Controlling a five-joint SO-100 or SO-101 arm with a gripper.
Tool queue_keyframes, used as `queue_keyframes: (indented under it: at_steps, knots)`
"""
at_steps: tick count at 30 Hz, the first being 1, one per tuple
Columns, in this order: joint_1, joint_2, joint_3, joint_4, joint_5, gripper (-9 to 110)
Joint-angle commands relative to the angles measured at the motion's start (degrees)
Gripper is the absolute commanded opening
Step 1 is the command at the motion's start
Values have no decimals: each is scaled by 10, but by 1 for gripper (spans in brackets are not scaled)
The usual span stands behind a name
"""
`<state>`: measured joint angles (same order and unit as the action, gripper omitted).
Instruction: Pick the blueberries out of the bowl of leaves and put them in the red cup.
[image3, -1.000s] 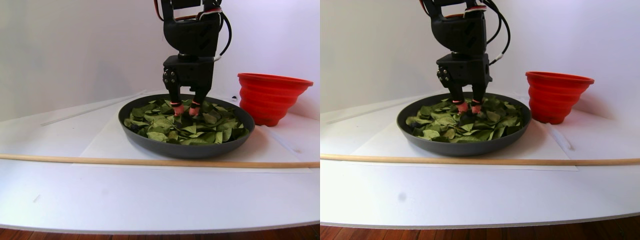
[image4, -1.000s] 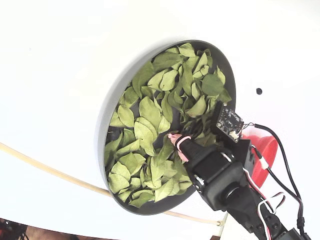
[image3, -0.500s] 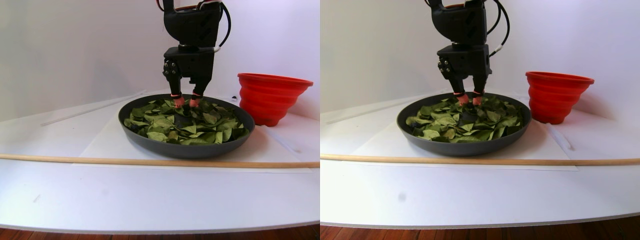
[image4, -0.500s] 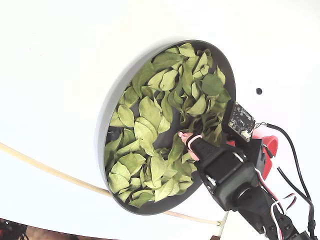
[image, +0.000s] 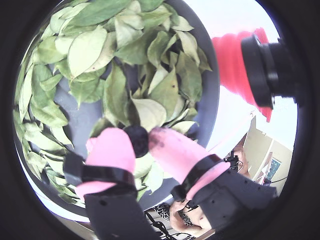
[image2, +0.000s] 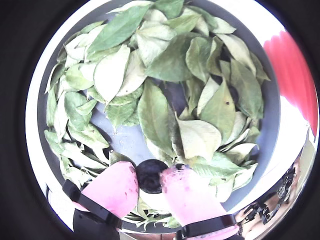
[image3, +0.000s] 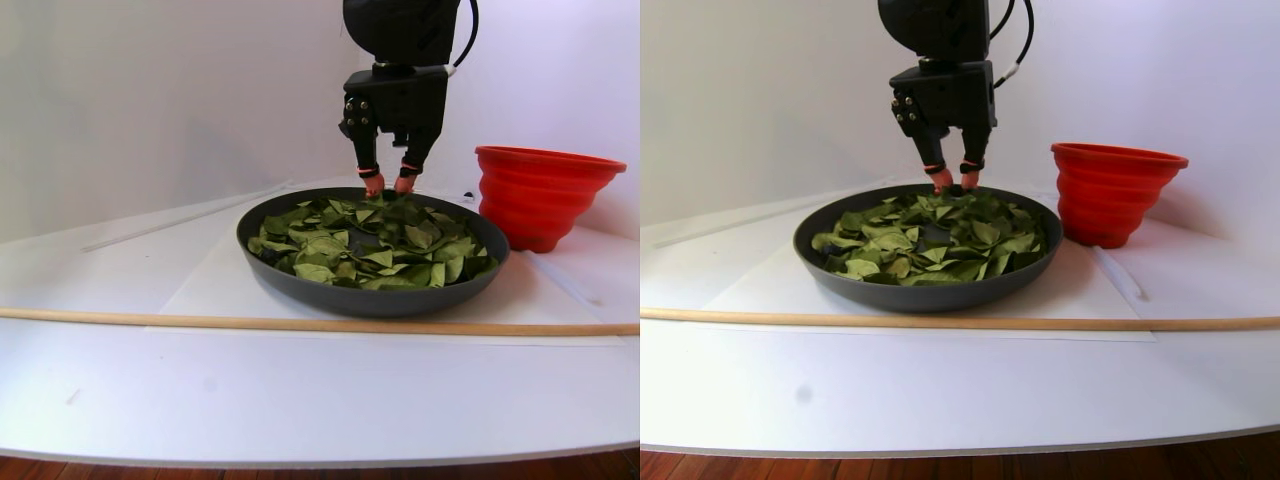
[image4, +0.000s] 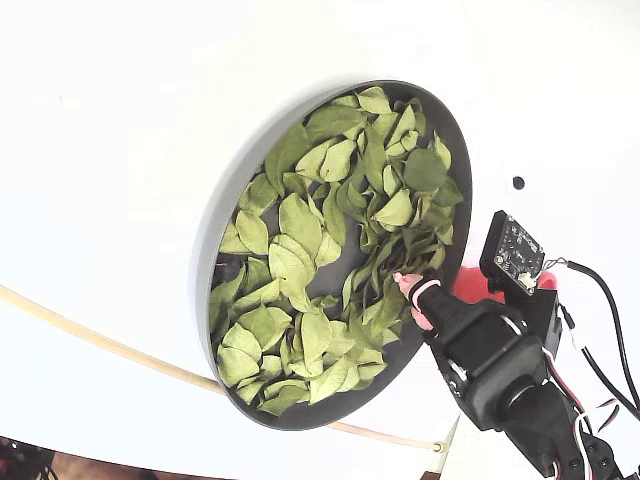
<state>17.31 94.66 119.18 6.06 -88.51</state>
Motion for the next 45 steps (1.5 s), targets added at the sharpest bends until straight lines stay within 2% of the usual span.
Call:
queue_keyframes:
  at_steps: [1, 45]
  knots:
    - [18, 78, -23, 6, -4, 8]
    - [133, 124, -123, 40, -63, 8]
